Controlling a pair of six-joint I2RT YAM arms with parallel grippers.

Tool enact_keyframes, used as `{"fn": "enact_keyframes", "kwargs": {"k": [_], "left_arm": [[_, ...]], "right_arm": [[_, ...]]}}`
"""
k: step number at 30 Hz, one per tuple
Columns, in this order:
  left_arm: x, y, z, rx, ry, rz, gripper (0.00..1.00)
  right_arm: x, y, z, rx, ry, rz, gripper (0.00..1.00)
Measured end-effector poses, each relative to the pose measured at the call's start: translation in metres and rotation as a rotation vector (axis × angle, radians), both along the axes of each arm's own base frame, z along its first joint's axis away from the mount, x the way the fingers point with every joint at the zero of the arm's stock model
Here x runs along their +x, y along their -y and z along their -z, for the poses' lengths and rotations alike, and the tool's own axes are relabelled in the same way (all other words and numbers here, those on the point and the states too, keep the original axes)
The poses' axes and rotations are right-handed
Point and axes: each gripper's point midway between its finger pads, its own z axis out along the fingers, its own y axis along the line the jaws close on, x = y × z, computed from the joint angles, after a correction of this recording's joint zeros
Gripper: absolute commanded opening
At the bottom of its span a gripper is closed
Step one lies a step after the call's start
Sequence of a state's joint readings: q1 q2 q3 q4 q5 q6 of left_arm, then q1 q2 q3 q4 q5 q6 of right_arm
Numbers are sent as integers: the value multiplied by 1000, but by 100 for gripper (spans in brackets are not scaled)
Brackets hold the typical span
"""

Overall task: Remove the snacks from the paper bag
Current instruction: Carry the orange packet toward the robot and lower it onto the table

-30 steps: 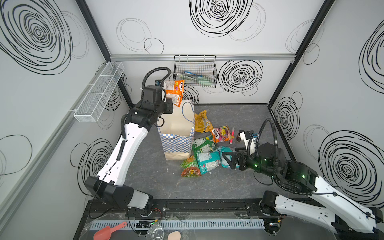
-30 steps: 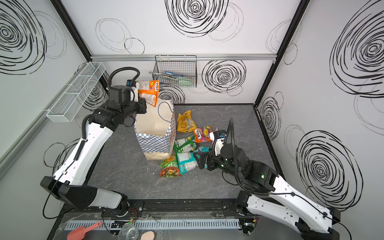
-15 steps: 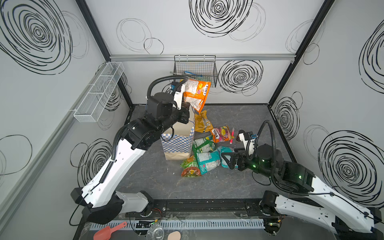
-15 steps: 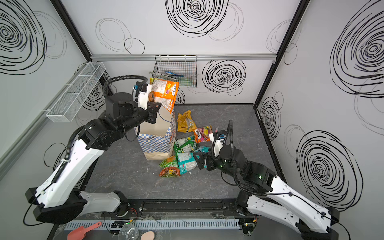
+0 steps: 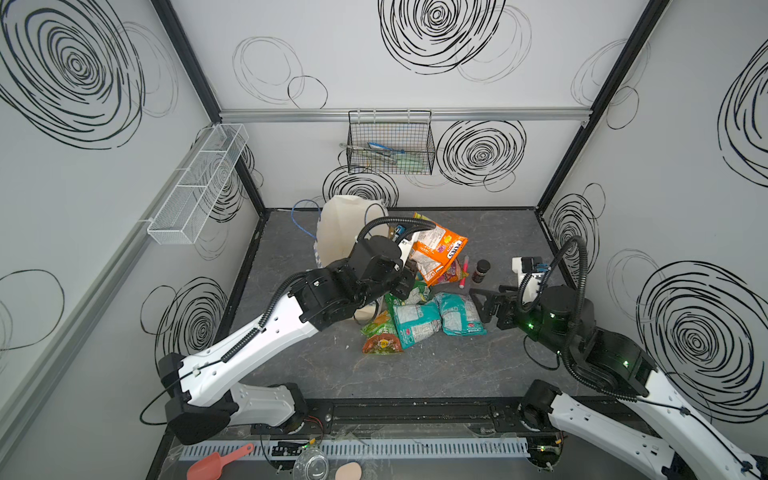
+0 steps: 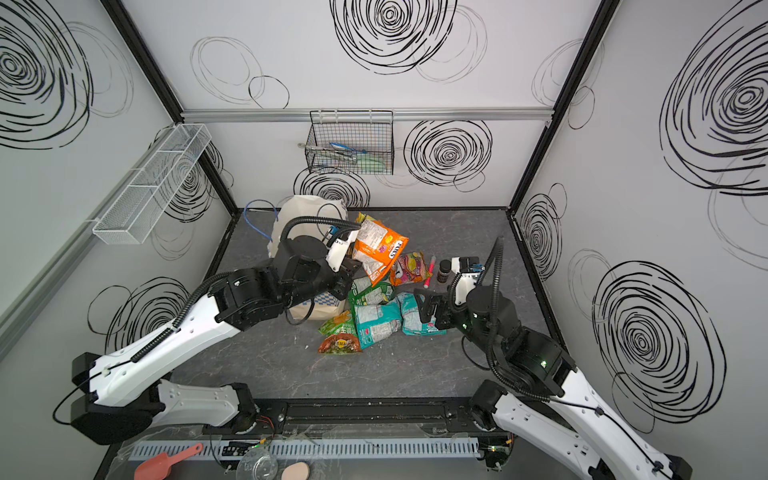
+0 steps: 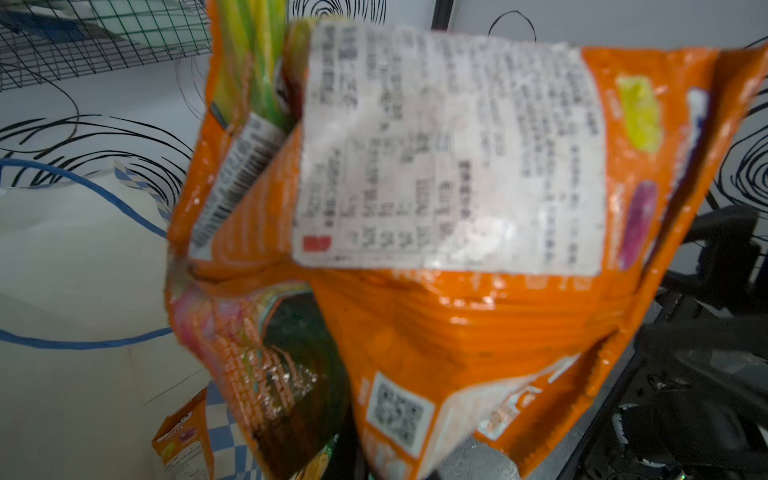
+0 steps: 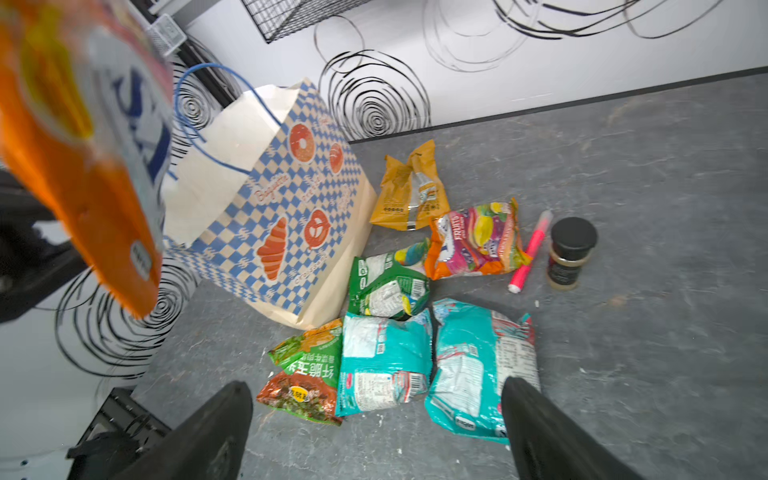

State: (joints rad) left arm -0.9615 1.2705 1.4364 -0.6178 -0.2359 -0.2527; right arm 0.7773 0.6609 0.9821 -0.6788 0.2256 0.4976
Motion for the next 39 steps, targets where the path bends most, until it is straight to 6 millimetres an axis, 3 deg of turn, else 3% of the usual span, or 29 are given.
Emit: {"fn": "enact_keyframes", "kwargs": {"k": [9, 13, 18, 24, 29, 34, 39], "left_arm": [[-39, 22, 65, 62, -87, 77, 0], [-60, 35, 104, 82, -134, 116, 0], [-77, 54, 156, 137, -198, 146, 0], [-100, 87, 212, 225, -249, 220, 0], [-122, 98, 263, 299, -297, 281, 0], [-118, 98, 300, 357, -324, 258, 0], [-106, 98, 314, 354, -330, 210, 0]], "right_arm": [[32, 35, 12, -72, -78, 106, 97], [24, 52, -4, -25, -20, 169, 97], [11, 54, -9, 32, 10, 156, 97], [1, 51, 34, 49, -98, 150, 97], [-12, 54, 45, 61, -134, 146, 97], [-27, 51, 71, 66, -231, 116, 97], [-54, 43, 100, 85, -359, 41, 97]]}}
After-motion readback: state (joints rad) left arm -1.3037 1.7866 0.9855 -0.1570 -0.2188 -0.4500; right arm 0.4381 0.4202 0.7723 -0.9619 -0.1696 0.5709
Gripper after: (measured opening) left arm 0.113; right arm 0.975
